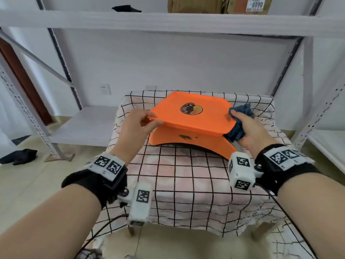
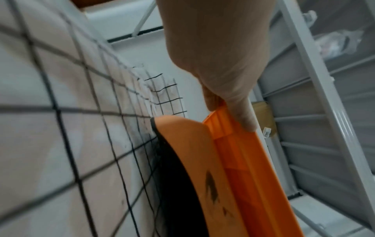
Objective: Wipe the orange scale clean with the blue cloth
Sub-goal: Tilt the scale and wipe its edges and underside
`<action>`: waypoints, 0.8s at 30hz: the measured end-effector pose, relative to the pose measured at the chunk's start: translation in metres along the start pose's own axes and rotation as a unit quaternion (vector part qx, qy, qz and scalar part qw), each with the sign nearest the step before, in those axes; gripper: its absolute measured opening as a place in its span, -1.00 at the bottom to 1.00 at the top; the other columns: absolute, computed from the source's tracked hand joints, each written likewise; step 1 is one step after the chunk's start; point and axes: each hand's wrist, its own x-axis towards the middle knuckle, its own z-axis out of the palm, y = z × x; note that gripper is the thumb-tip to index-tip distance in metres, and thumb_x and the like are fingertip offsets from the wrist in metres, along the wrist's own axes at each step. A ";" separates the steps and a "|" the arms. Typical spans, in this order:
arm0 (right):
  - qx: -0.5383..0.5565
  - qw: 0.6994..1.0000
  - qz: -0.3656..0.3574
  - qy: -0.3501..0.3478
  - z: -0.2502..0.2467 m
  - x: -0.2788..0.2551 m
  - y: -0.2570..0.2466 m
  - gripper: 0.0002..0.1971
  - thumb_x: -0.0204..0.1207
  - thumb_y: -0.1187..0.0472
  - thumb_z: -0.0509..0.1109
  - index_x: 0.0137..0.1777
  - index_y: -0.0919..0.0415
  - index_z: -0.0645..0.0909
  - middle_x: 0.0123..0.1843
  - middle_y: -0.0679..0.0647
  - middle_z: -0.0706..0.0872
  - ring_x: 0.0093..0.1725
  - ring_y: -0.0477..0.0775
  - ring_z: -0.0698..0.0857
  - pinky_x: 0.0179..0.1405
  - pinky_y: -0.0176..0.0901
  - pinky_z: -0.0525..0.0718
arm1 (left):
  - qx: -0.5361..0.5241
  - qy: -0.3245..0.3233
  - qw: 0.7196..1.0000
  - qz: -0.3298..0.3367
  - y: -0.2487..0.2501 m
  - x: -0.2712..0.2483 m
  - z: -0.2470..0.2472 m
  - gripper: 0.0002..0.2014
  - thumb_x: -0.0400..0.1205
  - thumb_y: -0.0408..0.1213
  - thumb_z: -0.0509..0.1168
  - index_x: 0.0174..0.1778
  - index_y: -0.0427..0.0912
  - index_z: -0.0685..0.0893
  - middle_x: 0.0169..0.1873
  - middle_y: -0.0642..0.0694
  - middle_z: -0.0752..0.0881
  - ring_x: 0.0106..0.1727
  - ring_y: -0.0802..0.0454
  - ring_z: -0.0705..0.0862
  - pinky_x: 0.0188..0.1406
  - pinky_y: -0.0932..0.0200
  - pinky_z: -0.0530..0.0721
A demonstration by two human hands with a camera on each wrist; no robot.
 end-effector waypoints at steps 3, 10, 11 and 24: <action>0.053 0.997 -0.059 0.008 -0.013 -0.016 0.005 -0.89 0.49 0.16 0.47 -0.03 0.08 0.63 -0.18 0.05 0.77 -0.28 -0.01 0.78 -0.36 -0.15 0.73 | -0.006 0.058 0.998 0.001 0.006 -0.002 0.012 -0.86 0.52 -0.13 0.45 -0.10 -0.05 0.66 -0.10 0.14 0.55 -0.02 0.04 0.63 -0.06 0.48 0.54; -0.215 0.858 -0.449 0.131 -0.031 -0.051 0.002 -0.63 0.45 0.16 0.49 0.20 -0.03 0.46 0.12 -0.13 0.54 0.07 -0.35 0.57 0.15 -0.52 0.55 | -0.002 0.123 0.992 0.041 0.061 0.026 0.042 -0.81 0.58 -0.03 0.36 -0.06 -0.02 0.51 -0.06 -0.01 0.40 -0.18 0.28 0.41 -0.15 0.64 0.38; -0.265 0.831 -0.474 0.120 -0.033 -0.049 0.000 -0.61 0.43 0.20 0.48 0.24 0.03 0.49 0.11 -0.14 0.51 0.05 -0.37 0.53 0.12 -0.58 0.48 | -0.001 0.127 0.991 0.038 0.067 0.033 0.044 -0.79 0.59 -0.02 0.35 -0.06 -0.03 0.50 -0.06 -0.02 0.39 -0.21 0.29 0.40 -0.16 0.65 0.37; -0.498 0.687 -0.521 0.090 0.009 -0.009 -0.010 -0.43 0.30 0.28 0.39 0.38 0.21 0.50 0.28 0.15 0.62 0.26 0.20 0.56 0.35 0.13 0.47 | 0.009 0.113 0.993 0.029 0.078 0.088 0.045 -0.68 0.56 0.01 0.36 0.08 -0.10 0.54 0.06 -0.14 0.55 -0.12 0.13 0.50 -0.12 0.33 0.50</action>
